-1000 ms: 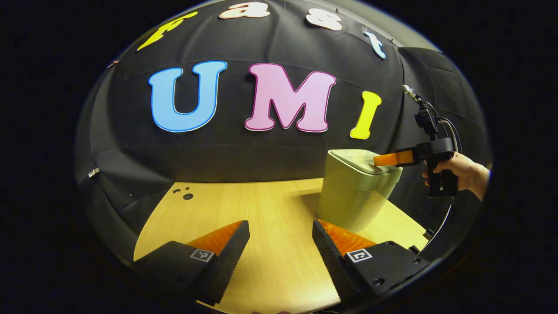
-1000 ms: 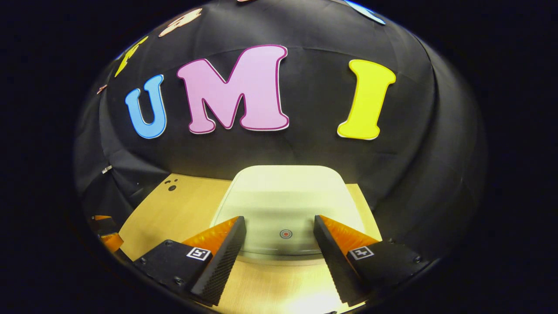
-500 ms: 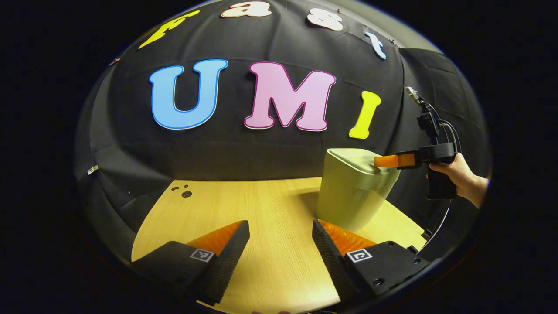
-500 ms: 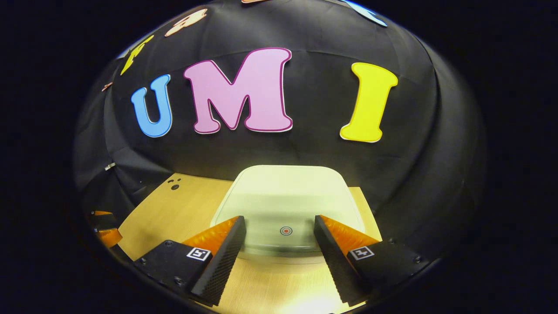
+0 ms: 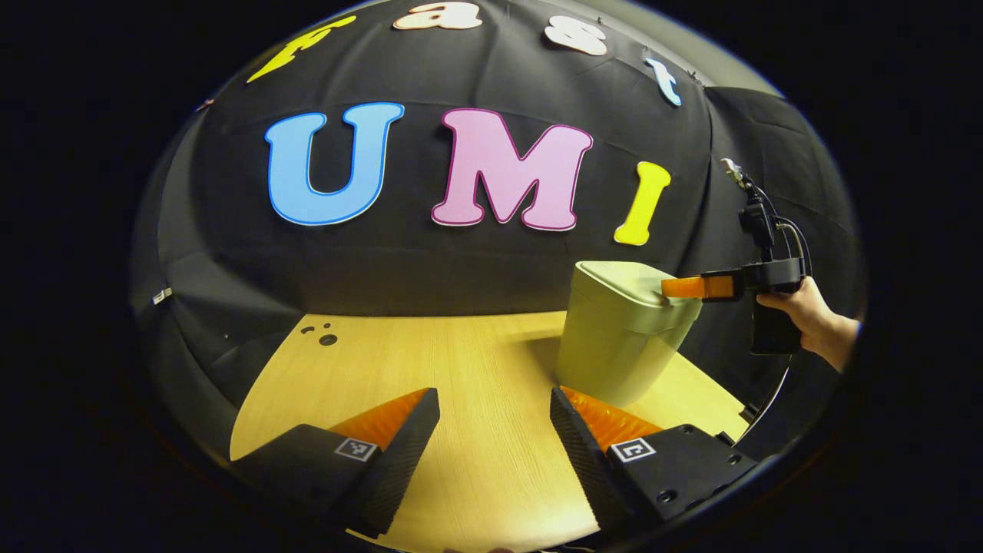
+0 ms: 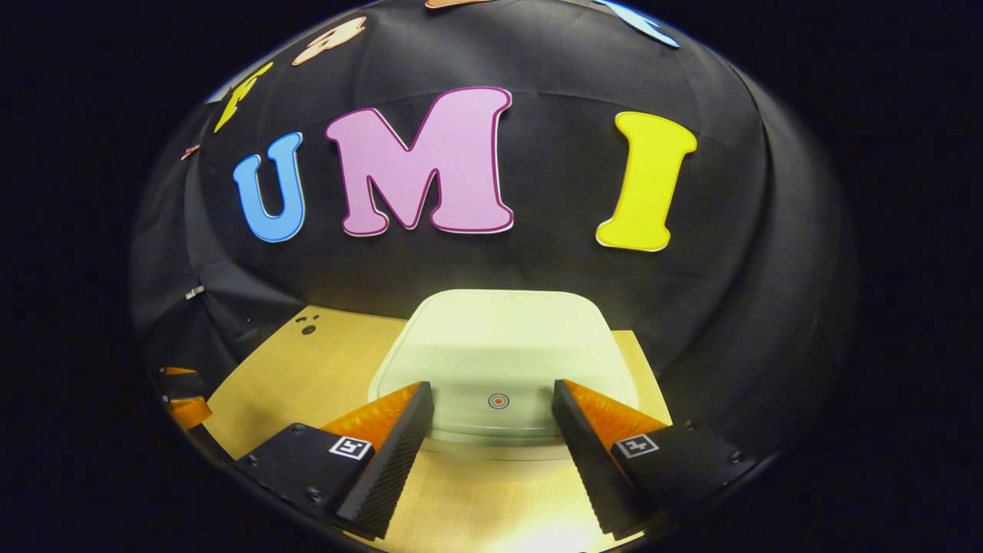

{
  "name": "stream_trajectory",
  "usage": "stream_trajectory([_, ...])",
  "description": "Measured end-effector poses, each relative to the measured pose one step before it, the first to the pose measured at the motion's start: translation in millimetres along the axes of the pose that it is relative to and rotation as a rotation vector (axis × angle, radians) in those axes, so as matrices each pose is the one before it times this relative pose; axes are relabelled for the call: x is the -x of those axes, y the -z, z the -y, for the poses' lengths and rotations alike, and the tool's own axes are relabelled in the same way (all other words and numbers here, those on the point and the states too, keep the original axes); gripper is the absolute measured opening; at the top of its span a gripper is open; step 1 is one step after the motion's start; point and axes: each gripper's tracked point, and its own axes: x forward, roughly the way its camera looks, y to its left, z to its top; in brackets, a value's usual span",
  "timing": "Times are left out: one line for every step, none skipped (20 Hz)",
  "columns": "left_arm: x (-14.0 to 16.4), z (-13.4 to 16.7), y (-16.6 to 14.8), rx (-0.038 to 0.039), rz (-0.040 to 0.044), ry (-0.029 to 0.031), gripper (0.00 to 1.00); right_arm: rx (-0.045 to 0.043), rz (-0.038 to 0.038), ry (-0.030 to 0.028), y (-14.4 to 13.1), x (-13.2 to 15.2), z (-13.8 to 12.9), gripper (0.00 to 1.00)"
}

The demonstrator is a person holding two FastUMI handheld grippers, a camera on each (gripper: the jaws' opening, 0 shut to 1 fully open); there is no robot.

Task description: Press the lid of the desktop garbage bin to open it, pick up the crumpled paper on the desktop and throw it into the bin, then pick up the pop can on the desktop and drop it into the bin, and finally close the garbage bin lid.

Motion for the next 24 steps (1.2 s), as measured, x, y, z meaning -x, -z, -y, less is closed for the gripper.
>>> stream_trajectory([0.45,-0.7,0.77,0.00042,0.00013,-0.00002,0.94,-0.00402,0.00949,-0.0097,-2.17,1.67,-2.98,0.98])
stream_trajectory([0.3,-1.2,-0.83,0.00102,0.00076,-0.00044,0.94,0.00124,0.01169,-0.00463,-1.95,2.11,-2.5,0.98])
stream_trajectory([0.05,-0.36,0.05,0.00022,-0.00103,0.00019,0.94,0.00445,0.01468,-0.01082,-3.1,2.21,-3.35,0.99])
stream_trajectory([0.6,-1.22,-0.57,-0.00086,0.00121,-0.00054,0.94,0.00618,0.01329,-0.00187,-2.48,3.04,-1.13,0.99])
stream_trajectory([-0.12,0.6,0.03,-0.00122,0.00036,0.00077,0.94,0.00054,0.01385,-0.00598,-3.82,3.43,-2.55,0.99])
stream_trajectory([-0.29,-0.89,-1.23,-0.00093,0.00137,-0.0014,0.94,-0.00531,0.01338,-0.00793,-3.81,4.21,-4.46,0.99])
stream_trajectory([-0.49,-0.72,-0.77,-0.00012,0.00182,0.00094,0.94,-0.00725,0.00998,-0.00698,-2.44,4.55,-3.38,0.99])
stream_trajectory([-0.32,0.58,-1.44,-0.00031,0.00264,-0.00009,0.94,-0.00453,0.01128,-0.00755,-1.84,6.42,-3.34,0.99])
stream_trajectory([-0.8,-0.55,-0.28,-0.00045,0.00203,0.00006,0.94,-0.00094,0.01261,-0.00797,-2.93,5.39,-4.17,0.99])
stream_trajectory([-0.5,0.55,-0.79,-0.00025,0.00135,0.00032,0.94,0.00023,0.01077,-0.00764,-2.13,6.43,-4.16,1.0])
stream_trajectory([-0.14,0.57,-0.57,-0.00107,0.0017,0.00088,0.94,0.00232,0.01033,-0.008,-1.83,5.24,-4.13,0.99])
stream_trajectory([0.26,0.72,-0.76,-0.00095,0.00019,0.00422,0.94,0.00205,0.00843,-0.00617,-1.48,5.22,-3.9,0.99])
stream_trajectory([-0.58,1.39,-0.3,-0.0008,0.00064,0.00441,0.94,0.0015,0.00751,-0.00933,-1.41,5.39,-4.38,0.99])
stream_trajectory([-0.04,0.85,-0.6,0.00033,-0.00069,0.00329,0.94,0.00371,0.0026,-0.01032,0.41,5.68,-5.41,1.0])
stream_trajectory([-0.2,1.06,0.3,-0.00051,-0.00115,0.00361,0.94,0.00577,0.00345,-0.00841,-0.58,5.16,-3.66,0.99])
stream_trajectory([-0.05,0.08,-0.85,-0.00316,0.00018,0.00198,0.94,0.00649,0.00743,-0.00867,-0.44,5.4,-4.21,0.99])
stream_trajectory([-0.39,0.36,0.91,-0.00764,-0.00566,-0.00008,0.94,0.00565,0.00449,-0.0068,-0.9,4.77,-3.83,0.99])
stream_trajectory([0.02,-1.2,0.91,-0.00687,-0.0082,-0.00701,0.94,0.00248,0.00627,-0.00594,-0.16,5.12,-3.49,0.99])
stream_trajectory([0.12,-0.75,0.48,-0.00475,-0.00087,-0.00017,0.94,0.00144,0.00156,-0.00551,0.08,4.39,-4.55,0.99])
stream_trajectory([0.72,-0.57,-2.01,-0.00058,0.00609,-0.00068,0.94,0.00121,0.0026,-0.00353,1.77,3.84,-4.84,0.99])
stream_trajectory([0.45,-0.6,-2.45,0.00203,0.00613,0.00107,0.94,0.00195,0.00306,-0.00397,1.48,4.14,-5.44,0.99])
stream_trajectory([0.94,-1.1,-2.15,0.00267,0.0064,0.00072,0.94,-0.00277,-0.00049,-0.00005,0.85,2.33,-2.87,0.99])
stream_trajectory([1.18,-0.53,-0.9,0.00085,0.00699,0.0009,0.94,-0.00901,0.00196,-0.0025,1.76,3.09,-5.39,0.99])
stream_trajectory([1.48,-1.84,-1.94,-0.00319,0.00755,0.00044,0.94,-0.01074,0.00216,-0.00135,1.81,2.71,-5.59,0.99])
